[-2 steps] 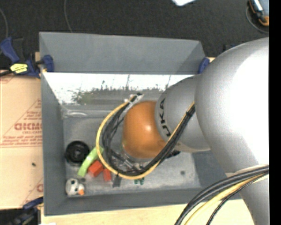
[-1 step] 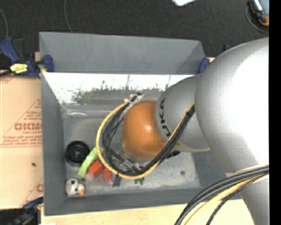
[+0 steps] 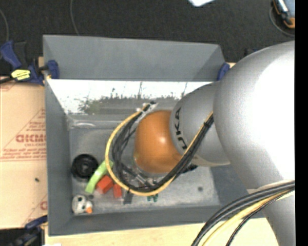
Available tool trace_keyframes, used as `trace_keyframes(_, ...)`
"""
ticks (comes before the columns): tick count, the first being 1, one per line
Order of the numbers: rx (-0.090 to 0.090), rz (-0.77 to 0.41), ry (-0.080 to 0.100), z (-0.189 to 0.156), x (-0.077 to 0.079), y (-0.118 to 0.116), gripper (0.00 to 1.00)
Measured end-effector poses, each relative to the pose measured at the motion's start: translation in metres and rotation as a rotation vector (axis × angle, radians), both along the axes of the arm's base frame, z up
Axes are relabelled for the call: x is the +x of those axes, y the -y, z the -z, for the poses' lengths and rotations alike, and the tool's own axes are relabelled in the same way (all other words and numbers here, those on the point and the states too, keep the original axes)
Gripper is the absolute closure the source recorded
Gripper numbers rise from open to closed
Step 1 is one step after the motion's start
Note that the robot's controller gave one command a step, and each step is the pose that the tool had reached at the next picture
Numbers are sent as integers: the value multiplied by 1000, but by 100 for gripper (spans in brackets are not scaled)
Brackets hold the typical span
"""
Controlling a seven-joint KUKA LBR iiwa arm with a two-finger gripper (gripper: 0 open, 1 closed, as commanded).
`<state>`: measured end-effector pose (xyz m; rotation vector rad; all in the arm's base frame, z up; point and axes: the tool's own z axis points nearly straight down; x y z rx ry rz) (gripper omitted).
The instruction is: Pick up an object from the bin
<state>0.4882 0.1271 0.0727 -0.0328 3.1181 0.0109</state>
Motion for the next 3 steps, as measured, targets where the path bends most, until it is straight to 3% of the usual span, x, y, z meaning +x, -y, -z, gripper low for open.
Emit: trace_keyframes(3, 0, 2, 0, 0, 0, 0, 100)
